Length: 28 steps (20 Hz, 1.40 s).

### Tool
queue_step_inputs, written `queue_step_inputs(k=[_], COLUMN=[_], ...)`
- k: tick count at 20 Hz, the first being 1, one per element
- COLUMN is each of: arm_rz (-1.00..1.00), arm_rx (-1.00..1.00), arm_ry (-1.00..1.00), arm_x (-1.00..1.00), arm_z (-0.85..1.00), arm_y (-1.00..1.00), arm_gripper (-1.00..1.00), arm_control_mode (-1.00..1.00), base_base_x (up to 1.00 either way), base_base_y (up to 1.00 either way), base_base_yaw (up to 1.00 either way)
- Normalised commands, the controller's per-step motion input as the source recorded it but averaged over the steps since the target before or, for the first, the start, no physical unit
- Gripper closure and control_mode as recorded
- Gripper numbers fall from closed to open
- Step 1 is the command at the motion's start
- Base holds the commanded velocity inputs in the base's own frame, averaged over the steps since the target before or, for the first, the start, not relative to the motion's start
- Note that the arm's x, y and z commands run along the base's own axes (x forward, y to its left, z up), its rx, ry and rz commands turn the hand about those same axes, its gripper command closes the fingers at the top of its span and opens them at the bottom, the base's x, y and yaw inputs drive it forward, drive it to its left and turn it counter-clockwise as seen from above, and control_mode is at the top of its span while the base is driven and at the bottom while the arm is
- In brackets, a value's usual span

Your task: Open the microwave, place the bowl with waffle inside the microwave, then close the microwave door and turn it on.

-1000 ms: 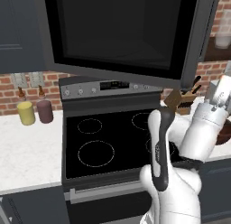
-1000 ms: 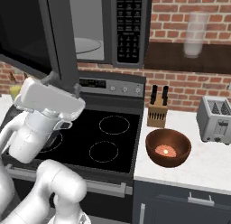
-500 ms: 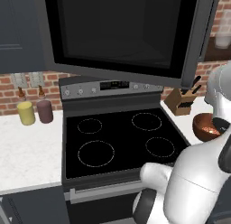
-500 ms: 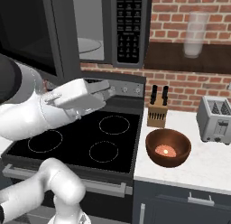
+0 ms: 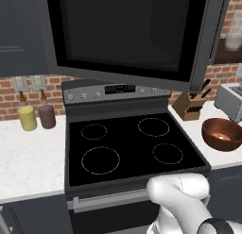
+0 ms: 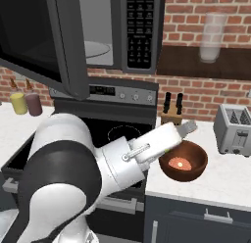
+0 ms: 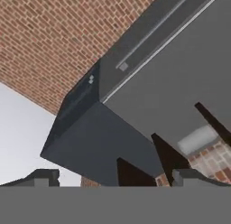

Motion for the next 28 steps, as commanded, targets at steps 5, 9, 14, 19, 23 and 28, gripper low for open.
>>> queue_step_inputs(k=[5,9,14,19,23,28], arm_rz=[0.12,0.05,0.01,0.15,0.34,0.39], arm_rx=[-0.52,-0.88,-0.5,-0.58,-0.51,-0.37], arm_ry=[0.0,0.03,0.27,0.39,0.47,0.55], arm_x=[-0.85,-0.56,-0.24,-0.18,-0.23,-0.18], arm_z=[-0.98,-0.77,0.08,0.16,0.01,0.05], arm_y=[0.09,0.61,0.57,0.06,-0.2,-0.17], arm_gripper=[-1.0,-1.0,-1.0,-1.0,-1.0,-1.0], arm_control_mode=[-1.0,-1.0,-1.0,-1.0,-1.0,-1.0], base_base_x=[0.0,0.0,0.0,0.0,0.0,0.0], base_base_y=[0.0,0.0,0.0,0.0,0.0,0.0], base_base_yaw=[0.0,0.0,0.0,0.0,0.0,0.0])
